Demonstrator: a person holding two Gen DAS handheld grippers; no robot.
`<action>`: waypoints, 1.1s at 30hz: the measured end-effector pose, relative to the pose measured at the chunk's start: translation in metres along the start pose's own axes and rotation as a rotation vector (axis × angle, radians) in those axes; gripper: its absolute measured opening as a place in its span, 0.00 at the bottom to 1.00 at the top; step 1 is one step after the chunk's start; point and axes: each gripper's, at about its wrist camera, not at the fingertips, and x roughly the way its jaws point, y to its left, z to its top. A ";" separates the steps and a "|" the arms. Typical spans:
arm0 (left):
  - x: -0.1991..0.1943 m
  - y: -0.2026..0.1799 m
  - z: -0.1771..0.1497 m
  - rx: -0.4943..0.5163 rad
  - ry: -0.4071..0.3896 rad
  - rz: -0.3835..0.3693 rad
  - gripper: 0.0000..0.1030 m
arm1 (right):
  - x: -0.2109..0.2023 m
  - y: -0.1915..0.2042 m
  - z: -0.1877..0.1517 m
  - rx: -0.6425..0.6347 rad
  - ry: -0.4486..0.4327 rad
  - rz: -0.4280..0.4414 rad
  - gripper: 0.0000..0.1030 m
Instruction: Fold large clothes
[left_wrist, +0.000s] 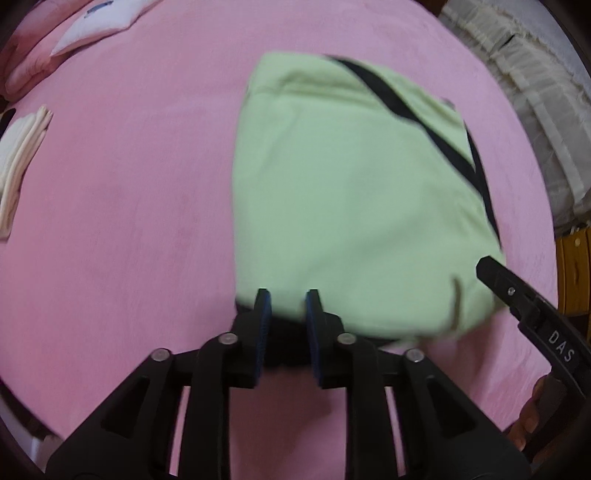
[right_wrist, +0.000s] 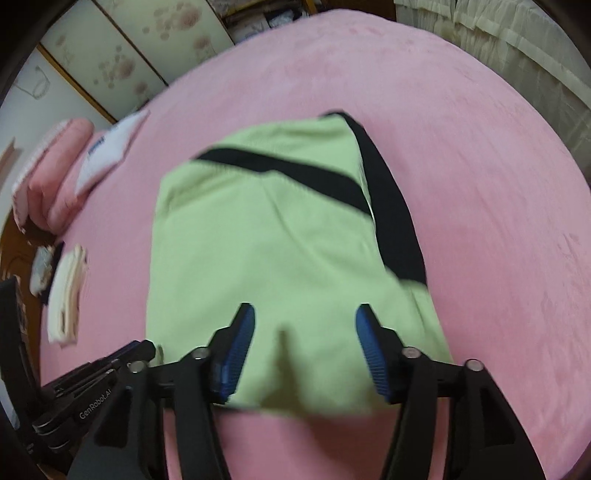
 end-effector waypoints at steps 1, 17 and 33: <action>-0.001 -0.002 -0.008 0.002 0.008 0.003 0.33 | -0.005 0.000 -0.014 -0.001 0.017 -0.017 0.64; -0.084 0.001 -0.022 0.022 -0.027 0.046 0.74 | -0.086 0.031 -0.020 -0.185 0.072 -0.093 0.86; -0.101 -0.008 -0.011 -0.009 -0.064 0.047 0.74 | -0.112 0.044 -0.011 -0.237 0.054 -0.083 0.88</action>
